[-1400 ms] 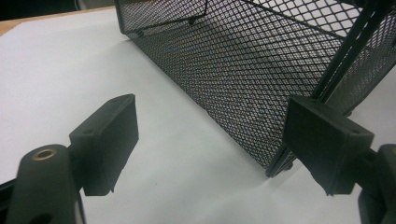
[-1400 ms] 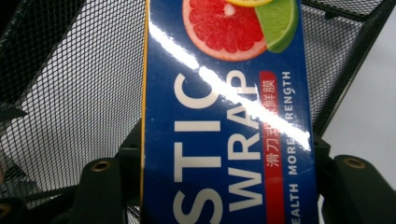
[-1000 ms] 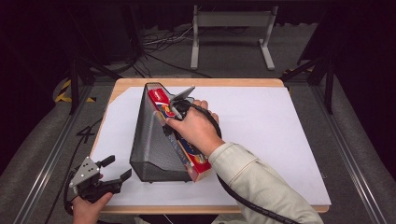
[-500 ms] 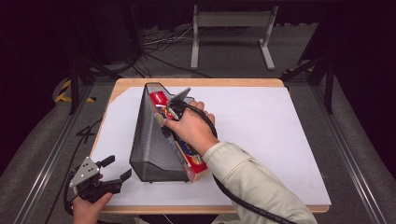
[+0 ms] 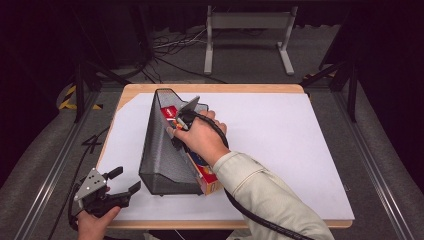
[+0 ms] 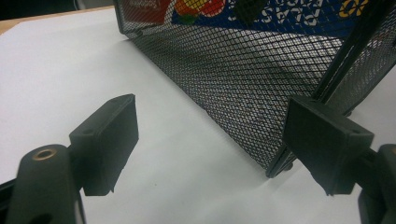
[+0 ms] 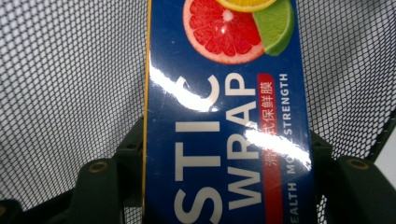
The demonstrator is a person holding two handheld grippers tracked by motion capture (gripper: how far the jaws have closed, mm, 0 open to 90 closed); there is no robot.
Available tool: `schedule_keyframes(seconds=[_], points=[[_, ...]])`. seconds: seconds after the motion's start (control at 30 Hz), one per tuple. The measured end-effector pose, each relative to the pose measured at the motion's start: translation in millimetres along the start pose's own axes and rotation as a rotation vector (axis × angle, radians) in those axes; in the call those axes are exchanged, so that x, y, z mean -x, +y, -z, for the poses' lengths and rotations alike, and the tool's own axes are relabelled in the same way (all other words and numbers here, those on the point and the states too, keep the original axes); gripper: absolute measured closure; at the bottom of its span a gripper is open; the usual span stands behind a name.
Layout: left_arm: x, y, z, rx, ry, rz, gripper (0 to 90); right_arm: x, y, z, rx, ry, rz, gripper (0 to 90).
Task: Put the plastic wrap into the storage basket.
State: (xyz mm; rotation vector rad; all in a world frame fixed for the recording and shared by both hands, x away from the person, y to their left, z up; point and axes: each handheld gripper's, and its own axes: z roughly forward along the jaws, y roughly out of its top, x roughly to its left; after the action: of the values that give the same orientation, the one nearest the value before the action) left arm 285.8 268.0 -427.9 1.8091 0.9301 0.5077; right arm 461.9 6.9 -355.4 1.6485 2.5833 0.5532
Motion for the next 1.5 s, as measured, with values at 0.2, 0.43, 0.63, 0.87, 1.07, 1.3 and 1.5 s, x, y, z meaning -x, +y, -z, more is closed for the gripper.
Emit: schedule_keyframes(seconds=[0.2, 0.43, 0.63, 0.87, 1.07, 1.3, 1.5], points=[[-0.1, -0.1, -0.1, 0.001, 0.0, 0.0, 19.1, -1.0, 2.6, -4.6, -0.027, -0.016, 0.01, 37.8], [0.5, 0.5, -0.9, -0.001, -0.002, -0.001, 19.2, -4.4, 4.6, 1.9, 0.014, -0.012, 0.033, 28.6], [0.1, 0.6, -1.2, -0.002, -0.003, 0.002, 19.2, -0.4, 1.3, 11.5, 0.046, 0.02, 0.034, 26.8], [0.2, 1.0, -2.3, 0.003, -0.006, 0.001, 19.2, 8.4, -6.4, 34.3, 0.121, 0.078, 0.05, 23.4], [0.9, 1.5, -1.3, 0.009, -0.006, 0.005, 19.2, 11.5, -18.3, 66.9, 0.238, 0.168, 0.115, 22.9], [1.4, 2.5, -4.1, 0.002, -0.006, -0.005, 19.1, 22.2, -36.1, 92.3, 0.348, 0.211, 0.205, 22.6], [0.5, 2.4, -3.1, 0.004, -0.006, -0.002, 19.1, 45.0, -60.4, 109.4, 0.493, 0.269, 0.345, 21.9]])
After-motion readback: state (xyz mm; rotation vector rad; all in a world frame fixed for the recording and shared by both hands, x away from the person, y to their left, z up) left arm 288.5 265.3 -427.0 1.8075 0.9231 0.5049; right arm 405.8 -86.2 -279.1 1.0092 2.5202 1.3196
